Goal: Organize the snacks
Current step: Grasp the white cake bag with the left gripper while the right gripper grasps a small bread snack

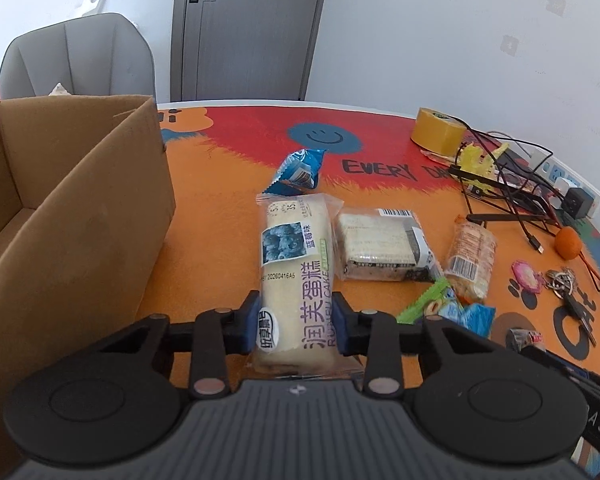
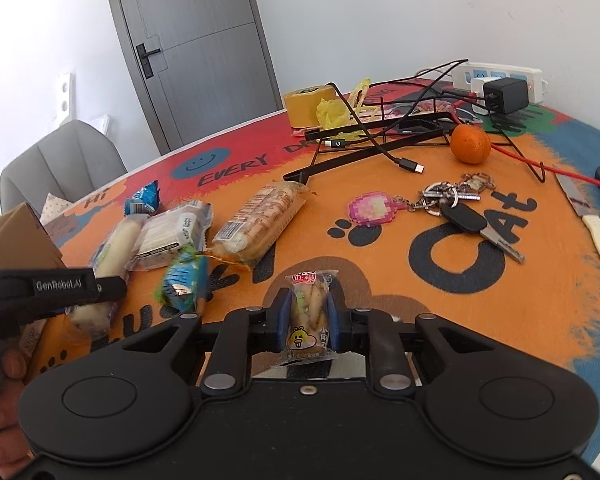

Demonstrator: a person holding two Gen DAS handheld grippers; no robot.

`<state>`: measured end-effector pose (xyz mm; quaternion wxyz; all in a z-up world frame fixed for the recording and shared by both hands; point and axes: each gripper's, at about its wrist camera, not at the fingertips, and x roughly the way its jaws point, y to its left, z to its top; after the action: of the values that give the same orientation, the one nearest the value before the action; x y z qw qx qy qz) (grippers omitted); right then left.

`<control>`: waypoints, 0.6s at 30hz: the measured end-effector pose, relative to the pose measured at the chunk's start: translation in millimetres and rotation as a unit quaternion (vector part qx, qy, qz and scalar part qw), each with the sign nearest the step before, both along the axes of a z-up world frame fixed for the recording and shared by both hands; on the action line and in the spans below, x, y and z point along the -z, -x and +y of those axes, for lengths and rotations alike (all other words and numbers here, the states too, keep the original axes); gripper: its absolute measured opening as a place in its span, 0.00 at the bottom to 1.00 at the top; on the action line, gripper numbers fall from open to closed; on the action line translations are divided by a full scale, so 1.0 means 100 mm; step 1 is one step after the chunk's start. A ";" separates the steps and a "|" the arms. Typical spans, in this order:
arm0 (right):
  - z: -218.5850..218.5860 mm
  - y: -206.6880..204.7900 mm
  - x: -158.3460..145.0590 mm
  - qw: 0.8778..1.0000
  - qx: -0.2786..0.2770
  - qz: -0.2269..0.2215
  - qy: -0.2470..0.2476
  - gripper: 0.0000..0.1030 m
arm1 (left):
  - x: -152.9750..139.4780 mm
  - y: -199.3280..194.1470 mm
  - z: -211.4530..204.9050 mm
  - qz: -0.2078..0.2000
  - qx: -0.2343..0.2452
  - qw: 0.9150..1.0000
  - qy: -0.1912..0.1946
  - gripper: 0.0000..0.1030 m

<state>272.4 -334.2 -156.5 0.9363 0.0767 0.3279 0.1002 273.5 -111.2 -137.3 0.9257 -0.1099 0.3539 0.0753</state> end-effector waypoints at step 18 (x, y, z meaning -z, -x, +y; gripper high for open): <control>0.06 0.25 -0.02 1.000 -0.014 -0.002 -0.011 0.22 | -0.05 0.36 0.01 0.021 0.022 1.000 0.008 0.36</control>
<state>247.0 -328.1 -154.0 0.9344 0.0820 0.3263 0.1169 237.4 -109.9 -132.1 0.9188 -0.1074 0.3760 0.0544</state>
